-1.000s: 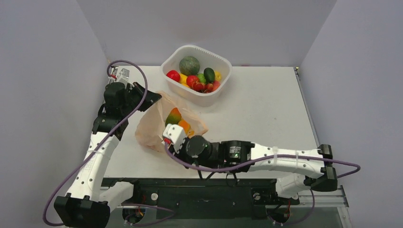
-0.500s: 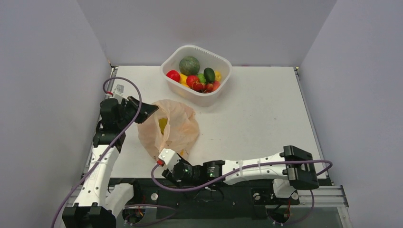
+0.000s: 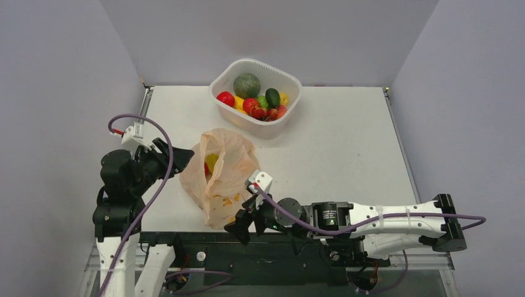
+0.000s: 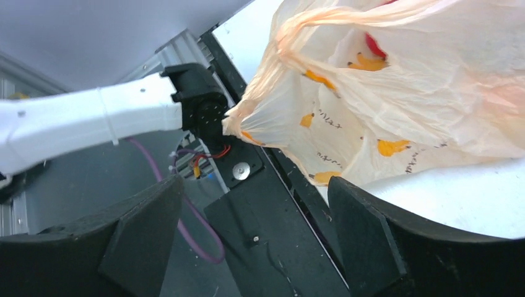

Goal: Take the fake fruits out of the plastic bag

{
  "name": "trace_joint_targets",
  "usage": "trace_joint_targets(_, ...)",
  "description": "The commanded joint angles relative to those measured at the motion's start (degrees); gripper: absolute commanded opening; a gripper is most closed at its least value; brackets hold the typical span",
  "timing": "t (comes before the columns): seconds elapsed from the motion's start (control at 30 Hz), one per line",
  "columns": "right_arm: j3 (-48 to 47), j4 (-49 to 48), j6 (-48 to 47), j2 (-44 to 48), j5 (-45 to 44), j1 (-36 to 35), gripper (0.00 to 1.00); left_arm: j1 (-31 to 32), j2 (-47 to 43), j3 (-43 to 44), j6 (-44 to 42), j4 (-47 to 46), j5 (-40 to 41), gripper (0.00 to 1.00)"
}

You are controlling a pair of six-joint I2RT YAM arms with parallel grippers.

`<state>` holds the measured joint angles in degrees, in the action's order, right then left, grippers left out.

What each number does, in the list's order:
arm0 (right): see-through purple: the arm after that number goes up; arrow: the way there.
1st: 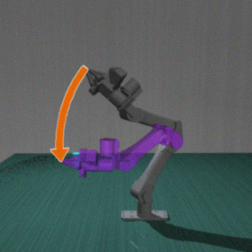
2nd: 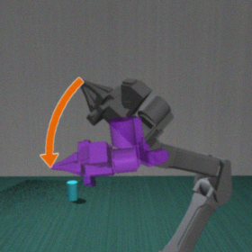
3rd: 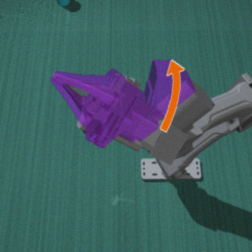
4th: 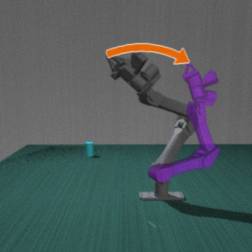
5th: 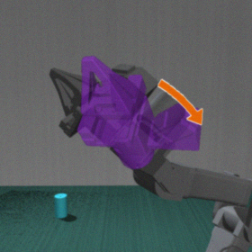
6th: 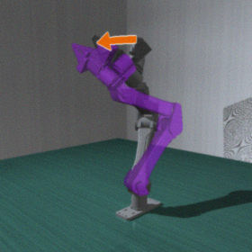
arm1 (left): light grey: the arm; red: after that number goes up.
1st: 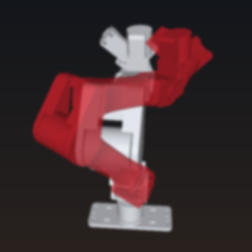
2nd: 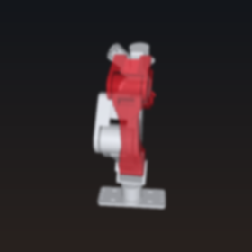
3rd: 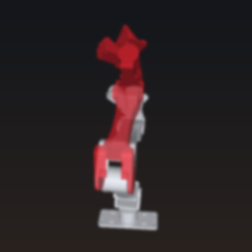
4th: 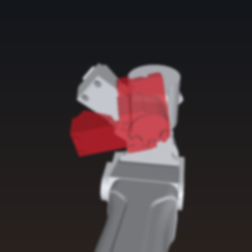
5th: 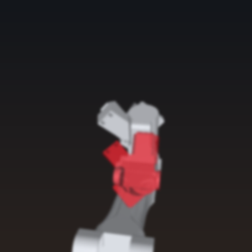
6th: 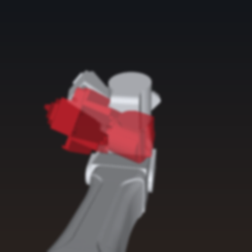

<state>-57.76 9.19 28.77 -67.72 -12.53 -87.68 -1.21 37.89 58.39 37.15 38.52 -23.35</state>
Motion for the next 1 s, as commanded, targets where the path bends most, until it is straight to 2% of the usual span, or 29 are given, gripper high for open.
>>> trace_joint_targets(0.0, -3.48, 6.03, 7.9, 2.56, -7.58, 2.06, 0.84, -0.17, -3.59, 1.94, -4.24, 15.3, 8.96, 0.47)
trace_joint_targets(0.03, -4.02, 8.55, 9.87, 2.53, -10.4, 3.03, 0.85, -0.18, -4.51, 1.82, -4.37, 17.98, 9.96, 0.47)
trace_joint_targets(0.13, -5.22, 12.21, 23.53, 1.44, -11.88, 9.87, 0.87, -0.18, -7.15, 0.0, -4.37, 20.32, 12.94, 0.48)
trace_joint_targets(0.2, -6.39, 12.7, 27.34, -0.36, -10.48, 12.2, 0.88, -0.16, -8.12, -1.79, -4.35, 19.23, 10.14, 0.5)
trace_joint_targets(0.33, -10.64, 11.14, 27.22, -5.53, -10.91, 12.63, 0.88, -0.19, -9.65, -5.69, -3.05, 14.75, 2.2, 0.52)
trace_joint_targets(0.63, -16.11, 6.61, 26.2, -14.95, -8.97, 12.49, 0.88, 0.26, -12.49, -9.89, 0.08, 8.58, -4.98, 0.54)
trace_joint_targets(0.77, -17.25, 5.42, 25.55, -18.07, -9.78, 12.03, 0.86, 0.66, -12.76, -12.39, 0.08, 8.02, -5.76, 0.54)
trace_joint_targets(0.83, -17.37, 4.72, 24.77, -18.58, -11.62, 11.29, 0.86, 0.73, -12.27, -13.44, -0.44, 8.4, -5.73, 0.5)
trace_joint_targets(0.9, -17.13, 4.51, 24.01, -18.23, -14.11, 10.25, 0.86, 0.76, -11.69, -14.2, -1.39, 8.97, -5.88, 0.4)
trace_joint_targets(0.93, -17.08, 4.51, 23.63, -17.84, -14.85, 9.54, 0.86, 0.73, -11.56, -14.34, -2.08, 9.58, -5.81, 0.28)
trace_joint_targets(0.97, -17.19, 4.83, 22.87, -17.6, -16.22, 9.15, 0.86, 0.75, -11.62, -14.39, -2.43, 9.83, -5.49, 0.23)
